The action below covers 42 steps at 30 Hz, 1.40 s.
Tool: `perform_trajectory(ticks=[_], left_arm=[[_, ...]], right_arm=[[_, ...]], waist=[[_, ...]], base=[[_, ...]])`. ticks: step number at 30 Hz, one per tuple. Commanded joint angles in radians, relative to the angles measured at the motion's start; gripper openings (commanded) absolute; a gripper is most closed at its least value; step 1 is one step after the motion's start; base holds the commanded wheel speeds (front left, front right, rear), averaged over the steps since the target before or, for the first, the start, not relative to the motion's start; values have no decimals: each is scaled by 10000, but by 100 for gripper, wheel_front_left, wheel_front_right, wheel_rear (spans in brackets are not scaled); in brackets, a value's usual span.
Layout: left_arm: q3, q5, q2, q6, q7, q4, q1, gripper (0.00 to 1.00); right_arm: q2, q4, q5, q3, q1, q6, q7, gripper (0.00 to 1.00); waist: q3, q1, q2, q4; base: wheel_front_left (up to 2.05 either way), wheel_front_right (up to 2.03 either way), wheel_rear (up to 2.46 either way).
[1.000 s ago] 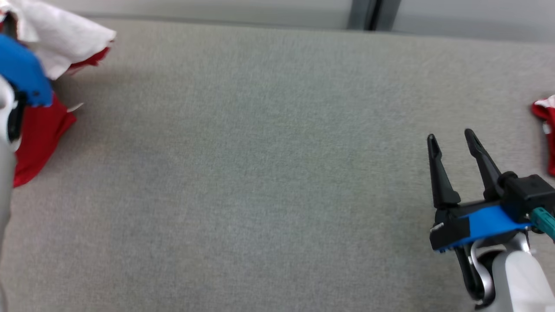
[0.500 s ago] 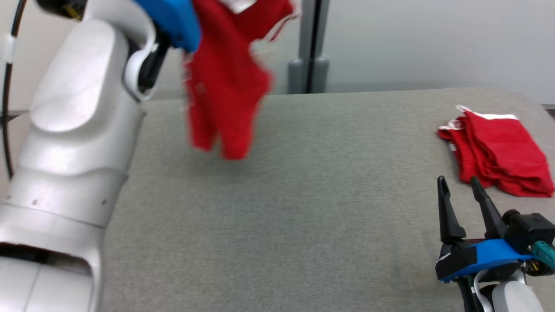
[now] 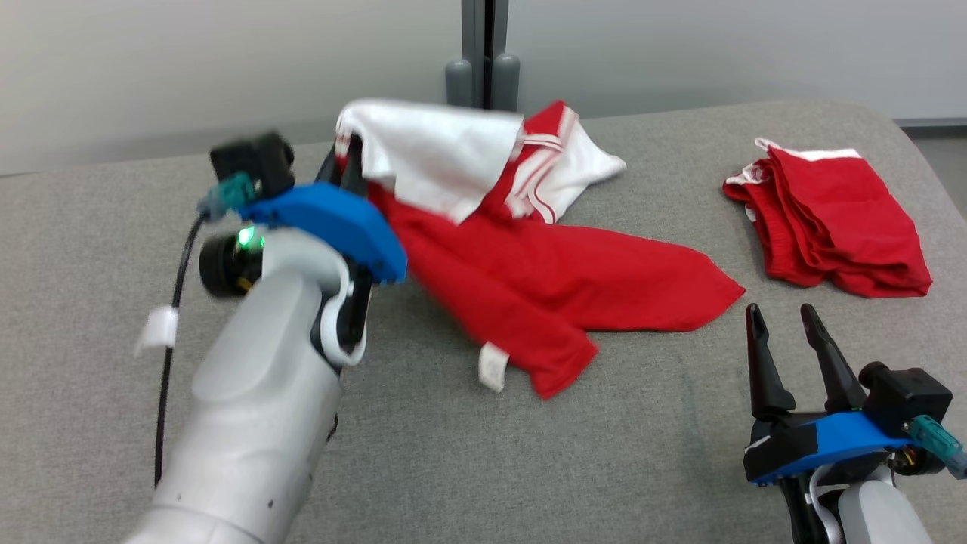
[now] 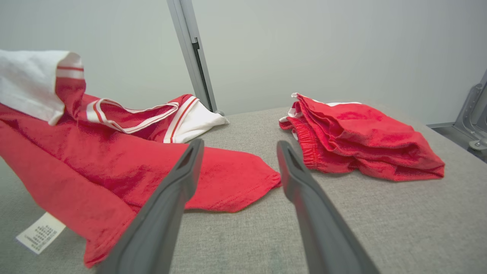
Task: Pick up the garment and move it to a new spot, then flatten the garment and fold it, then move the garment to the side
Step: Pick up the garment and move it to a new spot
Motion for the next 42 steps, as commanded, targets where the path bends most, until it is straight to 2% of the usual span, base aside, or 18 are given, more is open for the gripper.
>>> perform_trajectory(ticks=[1,7,13,17,19,20,29,36,42], left_arm=[[106,-138,-26,237,-448,418,651,0],[426,-425,-43,781,-1397,1507,1813,0],[546,-692,-38,808,-1537,1569,2023,0],[673,-275,-38,874,-1538,1261,1892,0],[509,221,-43,876,-1539,1140,1937,46],[406,441,-42,811,-1538,1107,1999,100],[415,1229,-40,375,-1541,308,2502,100],[342,1785,-40,261,-1541,-617,3441,100],[347,2393,294,277,-1541,-1444,4599,100]], right_arm=[[-30,83,35,20,-181,2,-99,100],[-28,187,-180,-95,-446,2,-193,100],[-28,147,-279,-103,-592,2,-201,100],[-28,168,-342,-86,-573,2,-177,100],[-28,189,-372,-91,-533,2,-148,100],[-30,197,-391,-87,-499,2,-130,100],[-30,425,-575,-258,-61,2,-24,100],[-30,369,-574,-268,475,2,132,100],[-30,190,-710,-153,1112,2,287,100]], waist=[[175,-1,0,17],[600,-1,0,93],[744,-1,0,258],[692,-1,0,406],[607,-1,0,487],[560,-1,0,522],[-331,-1,0,1138],[-1230,-1,0,1591],[-1609,-1,0,1819]], base=[[0,0,0],[0,0,0],[0,0,0],[0,0,0],[0,0,0],[0,0,0],[0,0,0],[0,0,0],[0,0,0]])
